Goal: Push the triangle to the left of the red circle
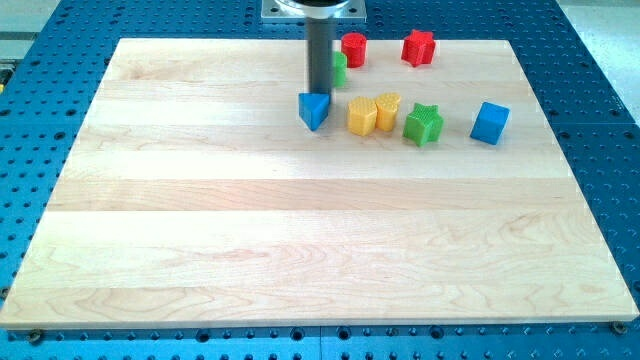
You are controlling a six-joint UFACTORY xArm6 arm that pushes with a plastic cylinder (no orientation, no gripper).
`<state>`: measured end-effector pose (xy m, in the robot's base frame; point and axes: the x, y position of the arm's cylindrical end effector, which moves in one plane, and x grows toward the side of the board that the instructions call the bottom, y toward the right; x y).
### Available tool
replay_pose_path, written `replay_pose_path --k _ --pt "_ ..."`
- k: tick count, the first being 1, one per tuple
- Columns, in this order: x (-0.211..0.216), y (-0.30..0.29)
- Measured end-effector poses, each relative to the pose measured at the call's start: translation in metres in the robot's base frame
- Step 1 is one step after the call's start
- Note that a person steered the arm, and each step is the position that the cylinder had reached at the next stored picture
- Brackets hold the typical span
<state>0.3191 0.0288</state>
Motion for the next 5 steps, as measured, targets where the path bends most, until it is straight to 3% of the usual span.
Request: replay_pose_path --k 1,2,3,4,5 --pt "-0.024 0.046" --pt "-0.055 0.023" --pt "-0.06 -0.066" --pt "-0.045 -0.106" --pt "0.024 -0.127"
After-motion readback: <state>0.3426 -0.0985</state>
